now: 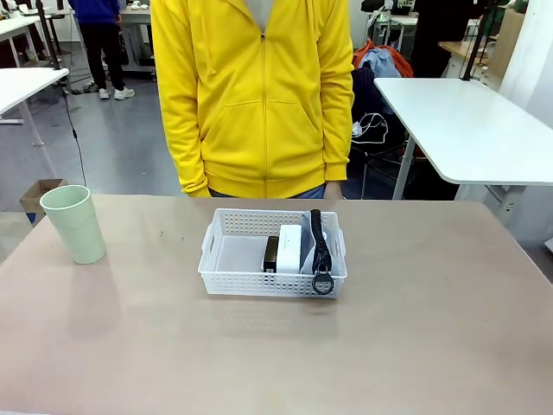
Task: Efficiently arrange items inside the basket to fit them all.
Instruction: Pick up the Reusable plastic cup and place it inside the Organizing basket.
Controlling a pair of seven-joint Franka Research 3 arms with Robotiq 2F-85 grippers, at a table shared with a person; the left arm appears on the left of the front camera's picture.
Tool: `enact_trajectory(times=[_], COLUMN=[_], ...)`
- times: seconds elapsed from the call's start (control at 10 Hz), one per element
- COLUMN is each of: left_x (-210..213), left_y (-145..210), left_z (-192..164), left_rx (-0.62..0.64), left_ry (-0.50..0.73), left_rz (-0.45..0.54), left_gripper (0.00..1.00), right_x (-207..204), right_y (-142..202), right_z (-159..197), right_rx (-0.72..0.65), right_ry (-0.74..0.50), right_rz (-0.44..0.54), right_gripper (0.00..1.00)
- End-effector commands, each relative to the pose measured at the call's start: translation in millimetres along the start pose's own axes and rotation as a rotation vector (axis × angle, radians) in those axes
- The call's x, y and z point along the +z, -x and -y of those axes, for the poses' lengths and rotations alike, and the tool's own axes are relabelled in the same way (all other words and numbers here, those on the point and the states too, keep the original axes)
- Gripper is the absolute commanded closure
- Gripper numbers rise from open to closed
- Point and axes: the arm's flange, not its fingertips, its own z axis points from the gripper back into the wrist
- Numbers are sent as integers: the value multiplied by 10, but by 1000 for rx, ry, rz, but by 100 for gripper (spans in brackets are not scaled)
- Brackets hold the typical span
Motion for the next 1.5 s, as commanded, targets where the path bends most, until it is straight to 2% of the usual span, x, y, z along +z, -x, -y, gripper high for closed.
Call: enact_trajectory(times=[0.0,0.1,0.2,0.3,0.4,0.9,1.0,1.1,1.2,1.4], left_x=[-93,-142,-175,-196,-122,-174,-187,-195,-211,-234], left_y=[197,279,311,191,280,237,166,225,299,357], left_z=[-502,-725,-888,-913,-790,-814,-843,-872,-938,-1067], left_rx=[63,75,104,333,113,136,-333,-558,-732,-888], left_ry=[50,45,60,-27,16,7,175,314,368,344], left_rz=[29,-4,42,135,-5,4,-48,-111,-123,-129], left_gripper=[0,0,0,0,0,0,0,0,0,0], right_x=[1,1,1,1,1,1,1,1,1,1], right_y=[1,1,1,1,1,1,1,1,1,1], right_z=[-44,-44,-44,-44,-44,-44,-44,-44,-44,-44], right_rx=[-1,-1,-1,-1,-1,-1,-1,-1,-1,-1], right_ry=[-22,-22,-22,-22,-22,-22,-22,-22,-22,-22], right_rz=[0,0,0,0,0,0,0,0,0,0], right_gripper=[0,0,0,0,0,0,0,0,0,0])
